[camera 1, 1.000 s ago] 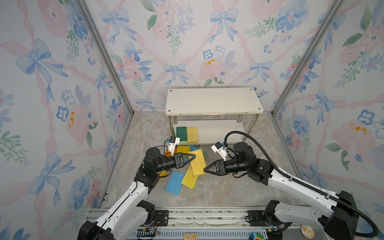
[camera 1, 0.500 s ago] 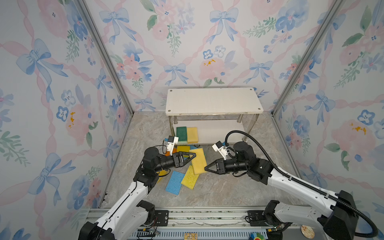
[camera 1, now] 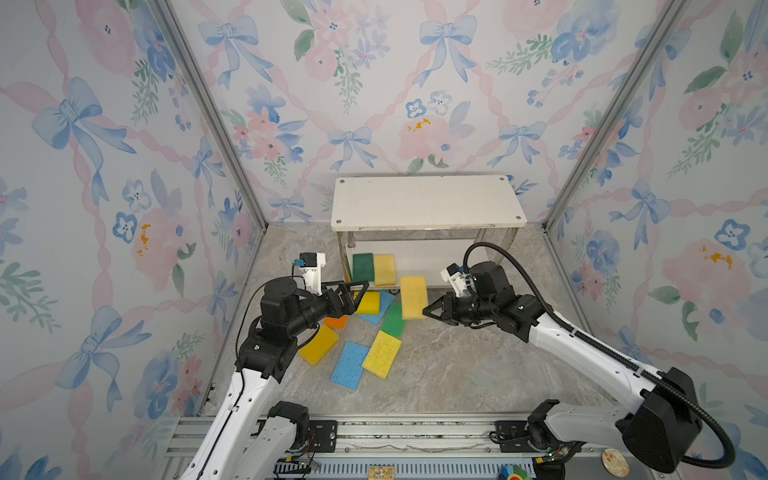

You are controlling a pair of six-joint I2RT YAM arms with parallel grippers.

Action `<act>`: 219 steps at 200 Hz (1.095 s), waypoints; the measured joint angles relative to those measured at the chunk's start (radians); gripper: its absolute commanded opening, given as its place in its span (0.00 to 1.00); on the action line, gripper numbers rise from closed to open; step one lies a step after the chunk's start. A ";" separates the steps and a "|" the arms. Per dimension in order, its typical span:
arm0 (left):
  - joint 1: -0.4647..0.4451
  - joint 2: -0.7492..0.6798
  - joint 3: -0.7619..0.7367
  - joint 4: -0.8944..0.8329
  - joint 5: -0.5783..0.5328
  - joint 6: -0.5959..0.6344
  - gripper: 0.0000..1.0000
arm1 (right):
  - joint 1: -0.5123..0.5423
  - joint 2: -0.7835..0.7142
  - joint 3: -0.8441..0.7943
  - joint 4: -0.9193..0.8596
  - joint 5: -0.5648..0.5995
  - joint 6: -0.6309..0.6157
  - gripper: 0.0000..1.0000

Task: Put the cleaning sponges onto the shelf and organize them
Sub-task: 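Carry the pale yellow sponge with the right gripper onto the lower shelf tier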

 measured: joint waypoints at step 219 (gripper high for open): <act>0.001 -0.073 -0.216 -0.055 -0.232 0.159 0.98 | -0.050 0.525 0.331 0.039 0.177 -0.216 0.08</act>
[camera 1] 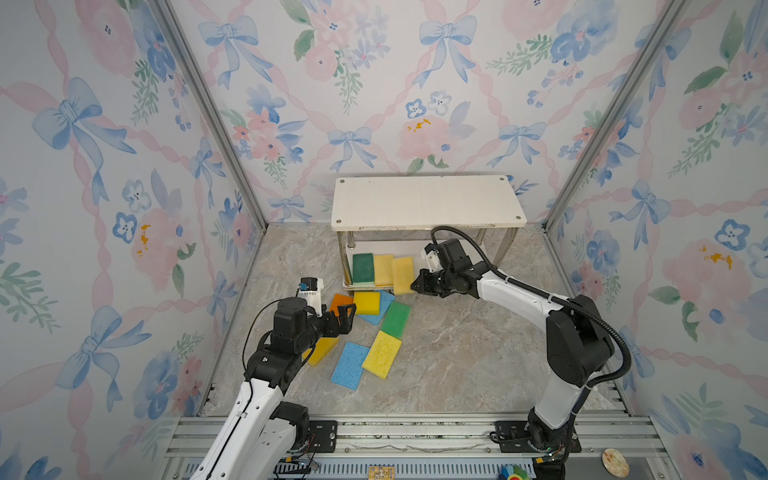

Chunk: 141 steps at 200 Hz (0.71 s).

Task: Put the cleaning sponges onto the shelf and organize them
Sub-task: 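Carry the pale yellow sponge with the right gripper onto the lower shelf tier, then push the pale yellow sponge upright beside the other pale yellow sponge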

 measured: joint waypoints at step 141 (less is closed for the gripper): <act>-0.002 -0.001 0.000 0.003 0.000 0.000 0.98 | -0.071 0.080 0.047 0.023 -0.024 -0.017 0.10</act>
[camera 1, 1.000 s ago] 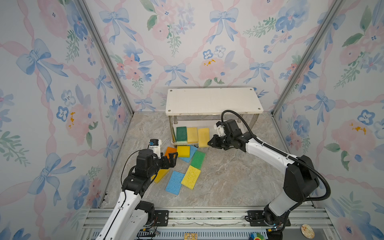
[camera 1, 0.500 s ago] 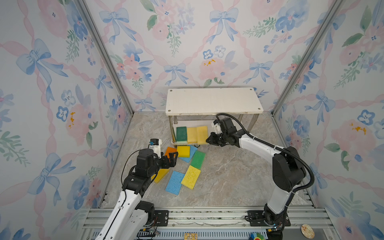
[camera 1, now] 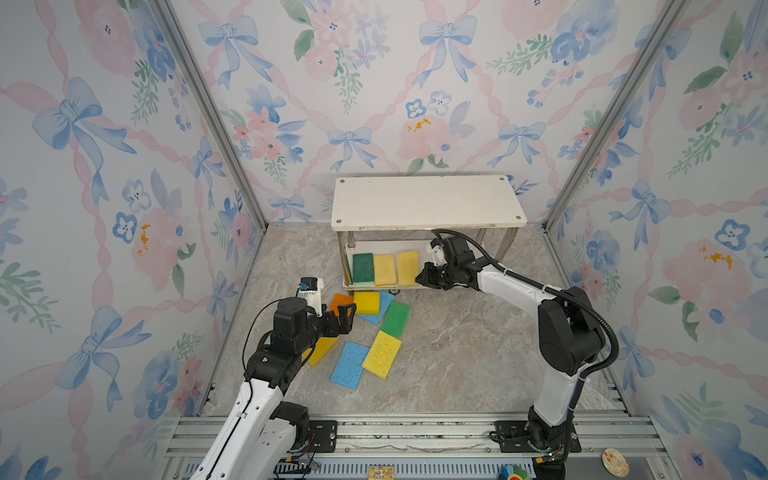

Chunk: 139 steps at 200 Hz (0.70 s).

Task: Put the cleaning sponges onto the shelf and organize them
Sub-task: 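Push the pale yellow sponge upright beside the other pale yellow sponge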

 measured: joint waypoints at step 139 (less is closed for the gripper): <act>0.000 0.003 0.000 0.003 -0.003 0.000 0.98 | -0.016 0.061 0.064 -0.018 -0.022 -0.018 0.48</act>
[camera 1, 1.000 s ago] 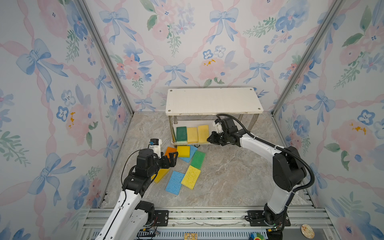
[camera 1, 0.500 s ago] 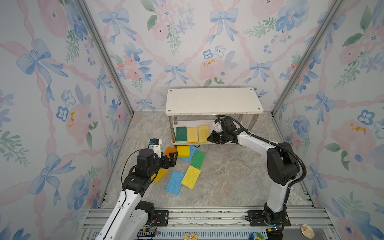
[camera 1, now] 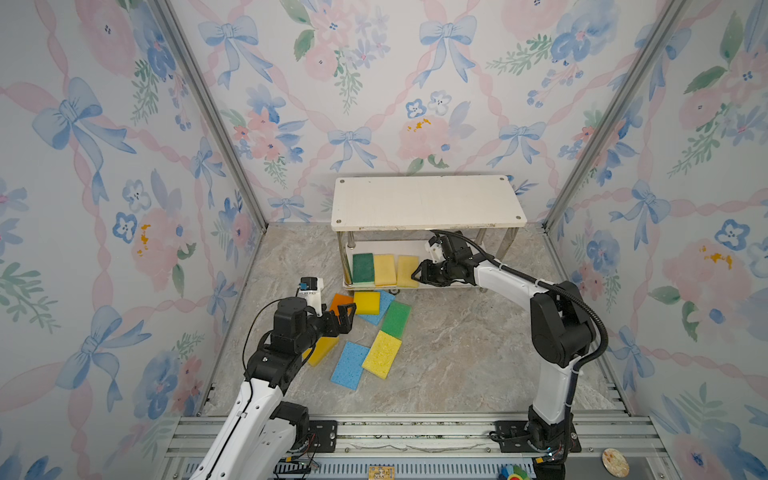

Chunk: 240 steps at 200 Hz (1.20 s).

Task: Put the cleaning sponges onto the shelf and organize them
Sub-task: 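Push the pale yellow sponge upright beside the other pale yellow sponge, then open the right gripper and release the pale yellow sponge on the shelf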

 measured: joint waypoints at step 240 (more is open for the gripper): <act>-0.001 0.008 0.000 0.000 -0.005 0.000 0.98 | -0.045 0.124 0.013 0.316 -0.124 0.260 0.62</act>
